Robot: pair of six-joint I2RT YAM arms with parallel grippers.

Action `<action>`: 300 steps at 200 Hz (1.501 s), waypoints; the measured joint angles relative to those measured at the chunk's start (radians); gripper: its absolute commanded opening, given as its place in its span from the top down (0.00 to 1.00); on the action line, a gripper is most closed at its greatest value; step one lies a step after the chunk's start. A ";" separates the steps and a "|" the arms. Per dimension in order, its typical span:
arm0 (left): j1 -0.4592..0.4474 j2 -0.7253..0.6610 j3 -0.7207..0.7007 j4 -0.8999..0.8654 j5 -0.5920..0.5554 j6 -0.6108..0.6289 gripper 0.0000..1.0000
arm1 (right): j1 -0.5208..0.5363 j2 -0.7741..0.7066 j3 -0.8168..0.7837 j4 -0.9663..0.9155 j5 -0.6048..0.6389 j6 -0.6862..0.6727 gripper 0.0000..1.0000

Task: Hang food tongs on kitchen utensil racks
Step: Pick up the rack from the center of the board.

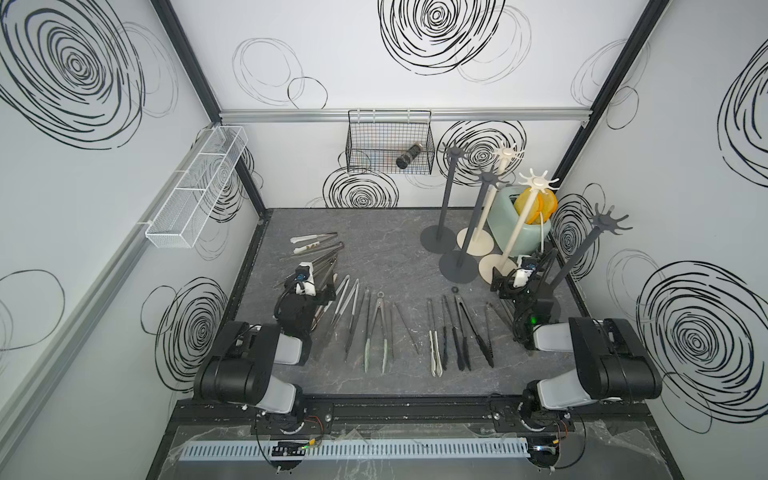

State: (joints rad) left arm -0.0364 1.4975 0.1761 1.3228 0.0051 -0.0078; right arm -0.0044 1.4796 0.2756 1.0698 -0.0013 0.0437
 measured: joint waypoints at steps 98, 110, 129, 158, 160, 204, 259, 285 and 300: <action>0.014 0.000 0.000 0.000 0.019 -0.003 0.03 | 0.000 0.000 0.000 0.000 0.000 0.000 0.02; 0.025 0.000 0.000 0.002 0.032 -0.006 0.03 | 0.000 0.000 0.000 0.000 0.000 0.000 0.02; 0.032 0.000 0.000 0.002 0.043 -0.008 0.03 | 0.000 0.000 0.000 0.000 0.000 0.000 0.02; 0.029 0.000 0.000 0.001 0.044 -0.008 0.03 | 0.000 0.000 0.000 0.000 0.000 0.000 0.02; 0.029 0.000 0.000 0.000 0.043 -0.008 0.03 | 0.000 0.000 0.000 0.000 0.000 0.000 0.02; 0.020 0.000 0.001 -0.014 0.018 -0.008 0.03 | 0.000 0.000 0.000 0.000 0.000 0.000 0.04; -0.017 -0.161 0.043 -0.182 -0.273 -0.063 0.03 | 0.014 -0.230 0.023 -0.241 0.052 0.041 0.08; -0.069 -0.237 0.122 -0.337 -0.527 -0.120 0.03 | 0.089 -0.291 0.107 -0.446 0.140 0.070 0.10; -0.082 -0.265 0.179 -0.425 -0.610 -0.163 0.03 | 0.185 -0.324 0.153 -0.573 0.205 0.079 0.10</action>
State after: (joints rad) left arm -0.1184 1.2327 0.3546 0.8978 -0.6052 -0.1711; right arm 0.1810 1.1557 0.4290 0.4969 0.2035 0.1230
